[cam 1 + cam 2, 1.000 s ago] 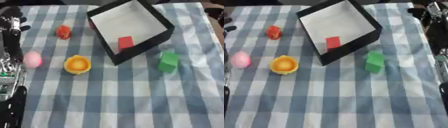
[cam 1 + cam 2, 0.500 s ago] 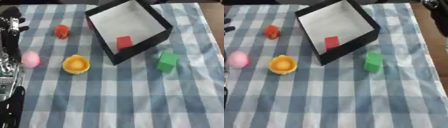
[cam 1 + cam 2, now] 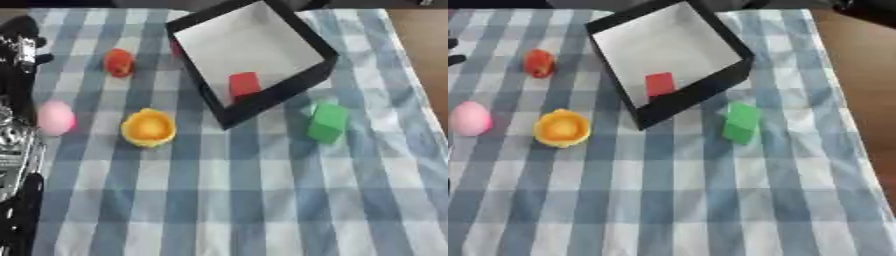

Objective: Pick up objects on the table and place them in the box.

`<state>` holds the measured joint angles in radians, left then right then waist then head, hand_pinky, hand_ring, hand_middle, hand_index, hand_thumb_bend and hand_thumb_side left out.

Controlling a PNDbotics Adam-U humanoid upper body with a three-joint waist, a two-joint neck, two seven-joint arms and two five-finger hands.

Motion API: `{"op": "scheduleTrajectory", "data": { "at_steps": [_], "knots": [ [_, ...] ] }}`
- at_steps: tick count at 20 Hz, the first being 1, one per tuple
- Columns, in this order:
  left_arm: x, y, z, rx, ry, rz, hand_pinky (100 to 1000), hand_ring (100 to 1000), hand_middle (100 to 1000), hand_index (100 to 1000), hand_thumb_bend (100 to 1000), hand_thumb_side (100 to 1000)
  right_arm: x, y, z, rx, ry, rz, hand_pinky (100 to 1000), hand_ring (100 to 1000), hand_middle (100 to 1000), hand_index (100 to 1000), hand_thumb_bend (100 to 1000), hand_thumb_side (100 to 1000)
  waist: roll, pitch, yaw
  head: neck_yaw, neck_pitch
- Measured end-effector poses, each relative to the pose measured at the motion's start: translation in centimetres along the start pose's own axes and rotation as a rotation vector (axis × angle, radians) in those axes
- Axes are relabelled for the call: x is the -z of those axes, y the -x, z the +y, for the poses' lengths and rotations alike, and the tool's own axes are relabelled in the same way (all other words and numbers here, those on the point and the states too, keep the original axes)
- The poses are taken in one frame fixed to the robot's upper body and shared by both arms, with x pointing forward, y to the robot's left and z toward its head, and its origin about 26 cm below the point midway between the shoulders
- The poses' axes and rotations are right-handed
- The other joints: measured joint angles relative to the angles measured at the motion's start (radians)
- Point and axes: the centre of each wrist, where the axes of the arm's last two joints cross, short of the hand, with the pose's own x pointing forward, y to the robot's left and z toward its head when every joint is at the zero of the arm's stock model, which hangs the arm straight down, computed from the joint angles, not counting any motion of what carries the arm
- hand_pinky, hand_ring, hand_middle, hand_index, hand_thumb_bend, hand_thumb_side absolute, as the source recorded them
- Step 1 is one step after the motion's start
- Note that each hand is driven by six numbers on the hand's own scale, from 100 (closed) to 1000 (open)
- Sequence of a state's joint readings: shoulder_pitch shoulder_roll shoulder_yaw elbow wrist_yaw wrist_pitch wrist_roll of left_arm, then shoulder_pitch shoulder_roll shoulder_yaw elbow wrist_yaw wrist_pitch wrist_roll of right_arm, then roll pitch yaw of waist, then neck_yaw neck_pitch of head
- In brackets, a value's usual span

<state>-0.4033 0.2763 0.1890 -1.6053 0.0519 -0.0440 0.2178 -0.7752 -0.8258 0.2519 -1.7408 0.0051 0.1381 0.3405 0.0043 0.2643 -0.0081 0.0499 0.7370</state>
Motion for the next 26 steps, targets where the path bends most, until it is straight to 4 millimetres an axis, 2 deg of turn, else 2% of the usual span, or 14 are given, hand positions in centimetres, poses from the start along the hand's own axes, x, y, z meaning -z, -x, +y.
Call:
{"op": "scheduleTrajectory", "data": {
  "at_steps": [3, 11, 16, 20, 26],
  "knots": [
    [0.0, 0.1, 0.2, 0.007, 0.002, 0.004, 676, 737, 685, 827, 472, 646, 0.3, -0.6, -0.4, -0.061, -0.086, 0.005, 899, 829, 842, 826, 100, 766, 0.0, 0.0, -0.002, -0.001, 0.006],
    [-0.1, 0.2, 0.2, 0.011, 0.006, 0.008, 676, 738, 686, 827, 474, 643, 0.6, -1.7, -1.1, -0.213, -0.29, -0.027, 895, 837, 846, 836, 100, 756, 0.0, 0.0, -0.004, -0.007, 0.009],
    [-0.2, 0.2, 0.1, 0.013, 0.01, 0.008, 676, 738, 686, 827, 475, 644, 0.9, -2.3, -0.5, -0.268, -0.393, -0.043, 898, 841, 860, 852, 100, 831, -0.002, 0.0, -0.004, -0.007, 0.009],
    [-0.2, 0.2, 0.1, 0.014, 0.011, 0.008, 676, 738, 687, 827, 475, 645, 0.9, -2.4, 0.1, -0.271, -0.451, -0.03, 898, 843, 861, 854, 100, 820, -0.006, 0.0, -0.003, -0.008, 0.009],
    [-0.2, 0.3, 0.1, 0.02, 0.017, 0.01, 676, 739, 687, 827, 473, 646, 0.9, -3.4, 1.1, -0.276, -0.492, -0.044, 894, 842, 852, 853, 100, 736, -0.006, 0.0, 0.001, -0.011, 0.009]
  ]
}}
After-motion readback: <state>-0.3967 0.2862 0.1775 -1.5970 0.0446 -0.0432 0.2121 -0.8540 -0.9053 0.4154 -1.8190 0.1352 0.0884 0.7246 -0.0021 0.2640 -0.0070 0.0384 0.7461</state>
